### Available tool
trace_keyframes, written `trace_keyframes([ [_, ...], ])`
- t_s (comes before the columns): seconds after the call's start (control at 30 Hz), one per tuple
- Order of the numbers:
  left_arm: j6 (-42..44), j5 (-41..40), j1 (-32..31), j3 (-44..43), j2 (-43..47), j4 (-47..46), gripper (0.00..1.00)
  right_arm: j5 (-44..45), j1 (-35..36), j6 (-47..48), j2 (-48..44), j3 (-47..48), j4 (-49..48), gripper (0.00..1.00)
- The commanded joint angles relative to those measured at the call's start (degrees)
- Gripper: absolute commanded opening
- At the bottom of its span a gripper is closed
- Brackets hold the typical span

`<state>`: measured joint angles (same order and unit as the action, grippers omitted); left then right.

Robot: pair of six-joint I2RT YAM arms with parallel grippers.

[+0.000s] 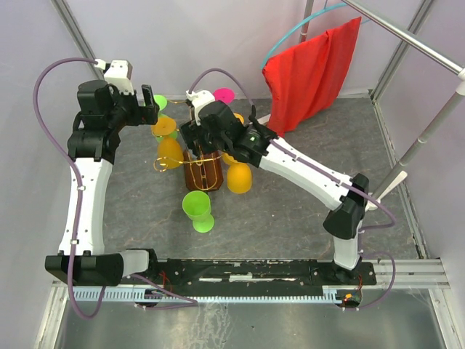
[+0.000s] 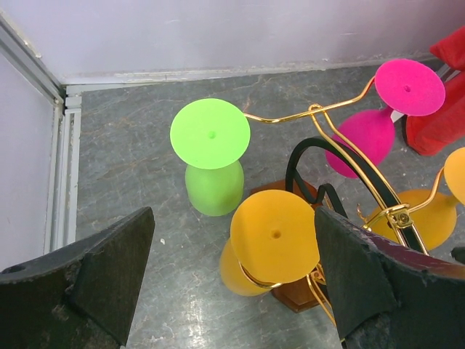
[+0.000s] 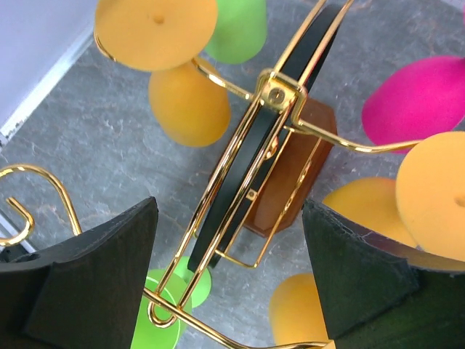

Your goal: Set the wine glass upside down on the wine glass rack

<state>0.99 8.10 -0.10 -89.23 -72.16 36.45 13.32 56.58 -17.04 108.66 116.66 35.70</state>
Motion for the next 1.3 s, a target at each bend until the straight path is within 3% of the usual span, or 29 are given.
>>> trace_keyframes([
  [0.0, -1.32, 1.15, 0.43, -0.18, 1.46, -3.25, 0.97, -1.08, 0.20, 0.48, -2.72, 0.95, 0.22, 0.87],
  [0.2, -2.06, 2.10, 0.43, -0.42, 0.26, -4.04, 0.97, -2.81, 0.51, -0.75, -13.46, -10.72, -0.92, 0.83],
  [0.37, -2.79, 2.86, 0.43, -0.83, -0.81, -4.79, 0.97, -4.20, 3.78, 0.89, -17.66, -13.85, 1.91, 0.79],
  [0.67, -2.51, 2.73, 0.54, -1.57, -0.90, -4.47, 0.97, -4.80, 9.89, 0.45, -16.05, -17.88, 2.49, 0.76],
  [1.27, -3.72, 2.84, 0.54, -2.54, -0.44, -4.77, 0.98, -1.82, 10.26, -5.35, -12.22, -30.25, -5.29, 0.72],
])
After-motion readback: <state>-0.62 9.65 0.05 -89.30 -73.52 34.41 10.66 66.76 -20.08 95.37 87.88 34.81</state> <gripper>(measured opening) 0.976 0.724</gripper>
